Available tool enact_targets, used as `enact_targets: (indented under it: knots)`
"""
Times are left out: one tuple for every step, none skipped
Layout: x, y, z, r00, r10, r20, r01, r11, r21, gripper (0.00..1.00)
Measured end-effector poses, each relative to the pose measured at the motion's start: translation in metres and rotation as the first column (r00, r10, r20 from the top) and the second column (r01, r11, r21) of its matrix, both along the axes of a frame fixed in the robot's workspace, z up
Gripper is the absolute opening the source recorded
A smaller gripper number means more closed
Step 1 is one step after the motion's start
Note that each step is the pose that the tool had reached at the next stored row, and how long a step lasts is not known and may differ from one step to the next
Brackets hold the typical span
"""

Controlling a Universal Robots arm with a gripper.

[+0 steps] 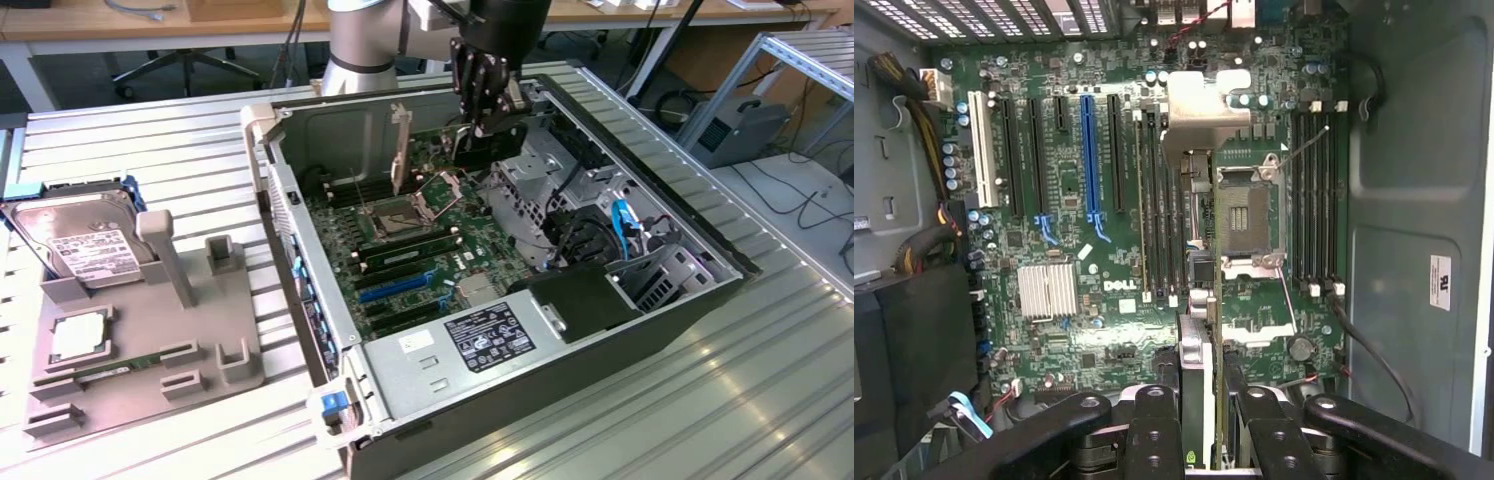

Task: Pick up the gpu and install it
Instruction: 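Insert the gpu into the slot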

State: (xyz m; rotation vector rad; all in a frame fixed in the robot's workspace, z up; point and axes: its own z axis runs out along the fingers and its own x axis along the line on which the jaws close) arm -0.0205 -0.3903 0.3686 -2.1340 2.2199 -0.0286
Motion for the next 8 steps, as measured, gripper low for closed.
enact_targets:
  knots:
    - [0.0000,0.0000,0.0000,1.0000,0.003,0.0000,-0.003,1.0000,0.0000,0.27]
    - [0.0000,0.0000,0.0000,1.0000,0.006,0.0000,-0.006,1.0000,0.0000,0.27]
    - [0.0000,0.0000,0.0000,1.0000,0.009,0.0000,-0.009,1.0000,-0.0001,0.27]
    - [0.0000,0.0000,0.0000,0.9999,0.012,0.0000,-0.012,0.9999,0.0000,0.27]
    - [0.0000,0.0000,0.0000,0.9999,0.014,0.0000,-0.014,0.9999,0.0000,0.27]
    - [0.0000,0.0000,0.0000,0.9999,0.015,0.0000,-0.015,0.9999,0.0000,0.27]
    - [0.0000,0.0000,0.0000,0.9999,0.015,0.0000,-0.015,0.9999,0.0000,0.27]
    - [0.0000,0.0000,0.0000,0.9999,0.015,0.0000,-0.015,0.9999,0.0000,0.27]
